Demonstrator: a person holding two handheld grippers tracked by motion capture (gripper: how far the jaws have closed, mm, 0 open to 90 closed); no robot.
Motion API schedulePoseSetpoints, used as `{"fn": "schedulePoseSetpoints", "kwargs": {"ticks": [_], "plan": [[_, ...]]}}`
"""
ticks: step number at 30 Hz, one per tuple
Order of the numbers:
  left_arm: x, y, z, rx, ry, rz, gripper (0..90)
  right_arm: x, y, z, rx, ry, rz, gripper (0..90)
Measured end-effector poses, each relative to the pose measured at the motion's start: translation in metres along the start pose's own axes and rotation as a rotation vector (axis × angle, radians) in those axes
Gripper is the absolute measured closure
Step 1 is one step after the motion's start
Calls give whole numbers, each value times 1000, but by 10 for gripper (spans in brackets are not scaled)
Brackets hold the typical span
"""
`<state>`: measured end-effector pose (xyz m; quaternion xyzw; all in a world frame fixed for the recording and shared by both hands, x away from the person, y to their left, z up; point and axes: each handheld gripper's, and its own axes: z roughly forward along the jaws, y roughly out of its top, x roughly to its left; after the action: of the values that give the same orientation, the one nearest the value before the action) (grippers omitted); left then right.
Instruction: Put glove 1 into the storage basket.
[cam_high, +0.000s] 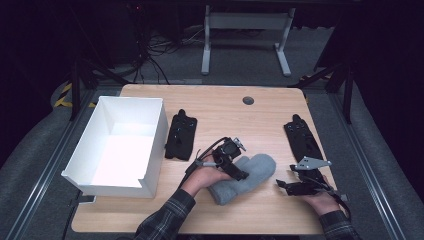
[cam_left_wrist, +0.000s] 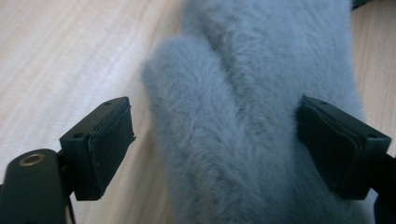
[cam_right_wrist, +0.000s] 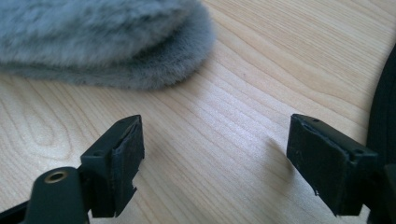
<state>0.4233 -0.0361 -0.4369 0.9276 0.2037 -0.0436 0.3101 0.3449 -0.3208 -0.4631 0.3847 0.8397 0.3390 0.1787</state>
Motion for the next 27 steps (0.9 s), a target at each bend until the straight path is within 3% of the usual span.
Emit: {"fn": "schedulePoseSetpoints", "kwargs": {"ticks": [8, 13, 17, 24, 27], "plan": [[3, -3, 8, 25, -35, -2, 158, -1, -1, 2, -3, -11, 2, 172], [5, -4, 9, 34, -92, 3, 290, -1, -2, 4, -18, -13, 7, 152], [4, -3, 8, 53, -118, 8, 352, -1, -3, 4, -24, -10, 8, 147], [3, -2, 9, 86, -165, 10, 542, -2, -4, 5, -36, 1, 15, 132], [2, -1, 8, 84, -165, 25, 614, -2, -4, 5, -36, 1, 15, 129]]}}
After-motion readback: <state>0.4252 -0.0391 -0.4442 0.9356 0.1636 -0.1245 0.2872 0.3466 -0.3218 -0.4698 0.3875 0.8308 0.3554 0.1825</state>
